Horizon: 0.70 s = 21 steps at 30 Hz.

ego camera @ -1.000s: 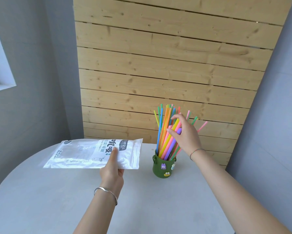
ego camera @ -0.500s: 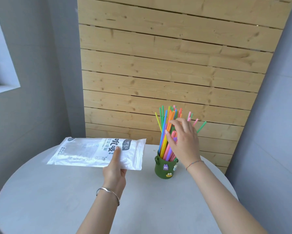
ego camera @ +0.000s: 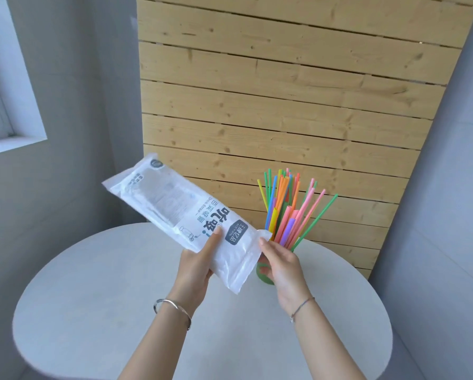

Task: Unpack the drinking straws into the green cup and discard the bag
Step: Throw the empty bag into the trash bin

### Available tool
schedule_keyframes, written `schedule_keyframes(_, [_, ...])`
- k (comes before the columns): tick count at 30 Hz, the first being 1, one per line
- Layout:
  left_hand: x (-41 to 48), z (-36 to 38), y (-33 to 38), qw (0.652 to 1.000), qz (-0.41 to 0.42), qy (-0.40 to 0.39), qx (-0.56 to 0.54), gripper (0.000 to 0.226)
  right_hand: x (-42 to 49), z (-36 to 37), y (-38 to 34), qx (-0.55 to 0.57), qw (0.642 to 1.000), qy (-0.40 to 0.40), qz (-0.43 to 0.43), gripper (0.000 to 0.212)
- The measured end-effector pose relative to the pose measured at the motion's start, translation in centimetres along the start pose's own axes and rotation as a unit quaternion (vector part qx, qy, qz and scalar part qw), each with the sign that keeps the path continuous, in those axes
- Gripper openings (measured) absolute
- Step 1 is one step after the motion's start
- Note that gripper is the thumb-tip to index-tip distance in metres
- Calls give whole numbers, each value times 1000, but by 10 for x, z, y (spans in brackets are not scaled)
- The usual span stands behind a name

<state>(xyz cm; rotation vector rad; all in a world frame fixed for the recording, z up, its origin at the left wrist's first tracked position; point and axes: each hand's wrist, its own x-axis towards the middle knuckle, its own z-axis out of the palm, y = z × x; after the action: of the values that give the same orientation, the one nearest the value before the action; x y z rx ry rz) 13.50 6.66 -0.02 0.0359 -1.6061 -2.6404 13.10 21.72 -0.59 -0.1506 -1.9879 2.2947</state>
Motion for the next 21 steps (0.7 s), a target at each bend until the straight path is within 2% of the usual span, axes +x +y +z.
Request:
schedule_keyframes(7, [-3,-13,18,994,-5,61,88,38,-4,-12,1,90,995,51,13,10])
schedule_keyframes(10, [-4,-20,19,989,-4,72,127,26,-3,-18,5,88,995,44,1,11])
schedule_keyframes(13, [-5,-24,20,995,-27,59,82,18,-2,-23,9,17,999,30,-29,17])
schedule_keyframes(17, [-6,-30,24,994,-17,23,107,17,-7,-21,-3,-110,986,63,-112,47])
schedule_keyframes(19, [-7,-31,28,993,-9,3,119,15,-13,-21,-14,-149,974,80,-151,47])
schedule_keyframes(21, [-9,-32,31,990,4,-14,137,13,-19,-25,-21,-261,944,112,-167,37])
